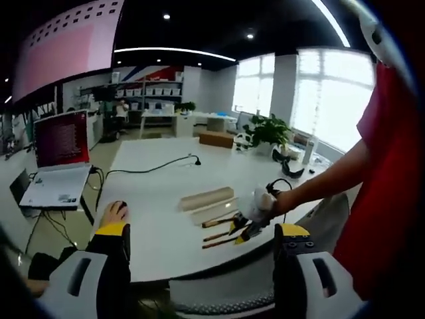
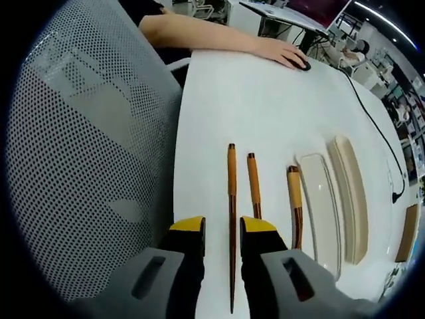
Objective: Arrange the utensils inside the cutlery case until each visible utensil rests in its matching compartment.
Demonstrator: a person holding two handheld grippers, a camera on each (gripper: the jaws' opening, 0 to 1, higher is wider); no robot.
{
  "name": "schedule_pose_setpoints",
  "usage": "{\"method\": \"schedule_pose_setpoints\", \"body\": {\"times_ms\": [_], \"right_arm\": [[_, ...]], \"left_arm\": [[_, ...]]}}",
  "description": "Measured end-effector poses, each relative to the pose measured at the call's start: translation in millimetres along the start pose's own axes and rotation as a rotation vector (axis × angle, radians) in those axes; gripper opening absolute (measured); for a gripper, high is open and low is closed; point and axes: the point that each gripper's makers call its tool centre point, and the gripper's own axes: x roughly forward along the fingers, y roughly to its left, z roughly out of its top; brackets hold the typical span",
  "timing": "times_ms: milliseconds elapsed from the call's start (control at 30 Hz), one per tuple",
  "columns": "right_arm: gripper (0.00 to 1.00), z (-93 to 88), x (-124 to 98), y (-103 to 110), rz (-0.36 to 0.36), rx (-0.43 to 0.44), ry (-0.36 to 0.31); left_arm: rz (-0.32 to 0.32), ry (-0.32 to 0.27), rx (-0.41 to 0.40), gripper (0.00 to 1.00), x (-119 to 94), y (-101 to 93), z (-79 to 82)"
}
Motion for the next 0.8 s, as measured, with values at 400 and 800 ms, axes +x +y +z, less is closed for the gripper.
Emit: {"method": "schedule_pose_setpoints", "body": {"times_ms": [400, 800], "right_arm": [[0.14, 4.4, -1.3, -11.3, -0.019, 0.041, -0.01], [0.12, -4.3, 9.1, -11.2, 0.003, 0.061, 0.022]], "left_arm": [[0.018, 0.05, 0.067, 0.91, 1.3, 5.4, -1.9], [0.033, 0.087, 0.095, 0.9, 1.9, 6.9, -11.5]]}}
